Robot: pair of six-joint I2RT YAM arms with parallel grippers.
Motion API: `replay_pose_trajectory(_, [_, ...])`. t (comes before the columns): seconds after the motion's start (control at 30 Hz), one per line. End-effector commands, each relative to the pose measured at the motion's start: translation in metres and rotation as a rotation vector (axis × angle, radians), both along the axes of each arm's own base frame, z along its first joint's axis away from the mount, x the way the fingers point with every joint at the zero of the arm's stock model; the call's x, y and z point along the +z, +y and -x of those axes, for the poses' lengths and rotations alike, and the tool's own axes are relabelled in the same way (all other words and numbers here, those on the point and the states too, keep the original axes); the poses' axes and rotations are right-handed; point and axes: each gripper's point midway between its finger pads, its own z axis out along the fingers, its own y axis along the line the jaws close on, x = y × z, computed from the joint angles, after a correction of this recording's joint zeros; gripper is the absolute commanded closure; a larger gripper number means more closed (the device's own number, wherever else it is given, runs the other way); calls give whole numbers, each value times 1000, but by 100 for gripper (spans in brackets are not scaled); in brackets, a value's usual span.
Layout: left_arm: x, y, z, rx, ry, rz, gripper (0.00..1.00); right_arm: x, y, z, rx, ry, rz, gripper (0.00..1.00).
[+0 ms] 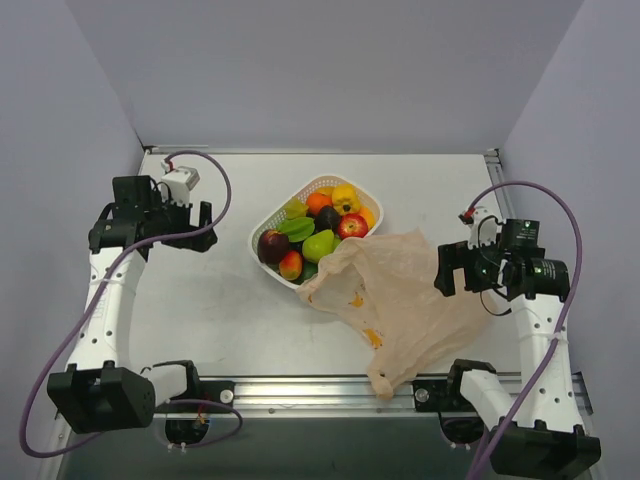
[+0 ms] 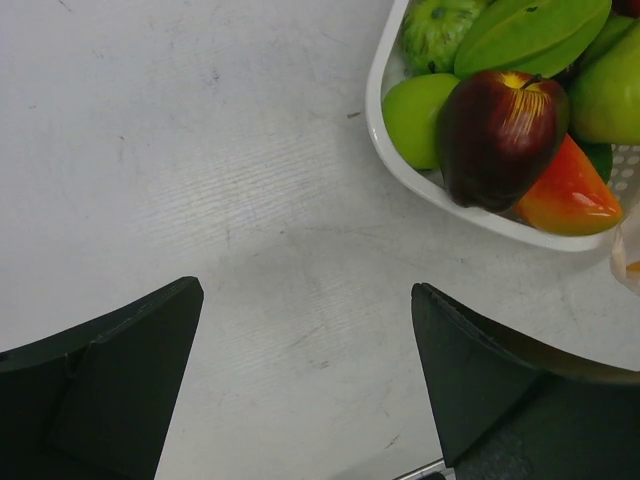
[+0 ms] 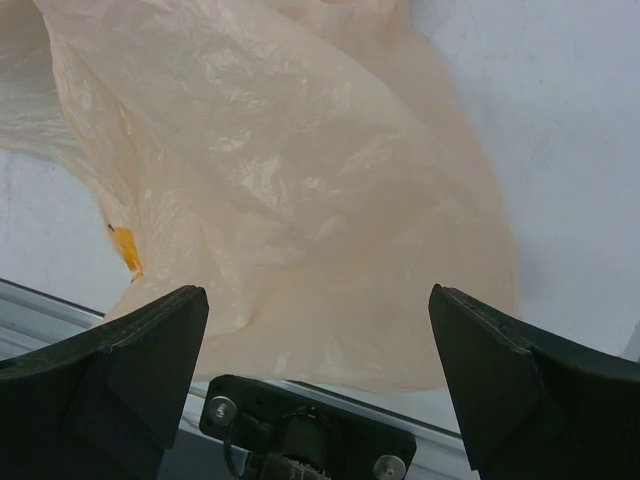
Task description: Place the fake fruits into the plastic bag and tie a complex knot
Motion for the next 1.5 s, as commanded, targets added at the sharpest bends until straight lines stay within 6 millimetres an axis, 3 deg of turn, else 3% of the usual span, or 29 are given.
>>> replay_pose_trajectory(0.0, [32,0,-31,-32,-127,-37,3,-6,-3,1,9,44,25,0])
replay_pose_trajectory(0.03, [27,-1,-39,-41,-105,-41,3,-7,-3,1,10,57,27,0])
replay_pose_trajectory(0.07, [39,-2,-48,-51,-132,-42,3,-11,-4,4,11,90,28,0])
replay_pose_trajectory(0.17, [36,-16,-67,-128,-119,-31,3,-16,-2,6,28,131,19,0])
replay_pose_trajectory(0.2, [45,-19,-76,-140,-140,-38,2,-17,-2,6,28,138,18,0])
replay_pose_trajectory(0.23, [35,-20,-86,-146,-110,-44,3,-18,-2,7,25,145,19,0])
replay_pose_trajectory(0.27, [31,-37,-90,-190,-101,-43,2,-19,-2,8,25,153,19,0])
replay_pose_trajectory(0.3, [38,-41,-98,-202,-120,-47,3,-20,-2,8,24,155,21,0])
replay_pose_trajectory(0.33, [24,-45,-108,-219,-88,-47,3,-21,-4,8,22,159,27,0])
replay_pose_trajectory(0.4, [17,-60,-119,-252,-71,-43,5,-20,-5,9,25,159,38,0])
replay_pose_trajectory(0.57, [-16,-85,-168,-254,9,5,20,-21,-10,13,19,191,67,0])
replay_pose_trajectory(0.6, [-33,-91,-177,-259,46,19,23,-20,-11,13,16,192,71,0])
replay_pose_trajectory(0.67, [-31,-103,-189,-275,43,62,26,-20,-12,15,15,198,77,0])
replay_pose_trajectory(0.7, [-46,-107,-195,-276,77,80,28,-19,-13,15,17,198,82,0])
replay_pose_trajectory(0.77, [-42,-121,-201,-303,84,154,32,-19,-13,16,20,204,89,0])
replay_pose_trajectory(0.8, [-55,-125,-203,-308,117,171,34,-21,-15,18,21,211,94,0])
replay_pose_trajectory(0.87, [-55,-135,-205,-332,124,211,35,-23,-17,19,24,223,107,0])
replay_pose_trajectory(1.07, [-73,-153,-196,-402,169,245,36,-29,-20,24,27,240,126,0])
replay_pose_trajectory(1.47, [-127,-161,-179,-424,261,116,43,-34,-19,26,41,260,124,0])
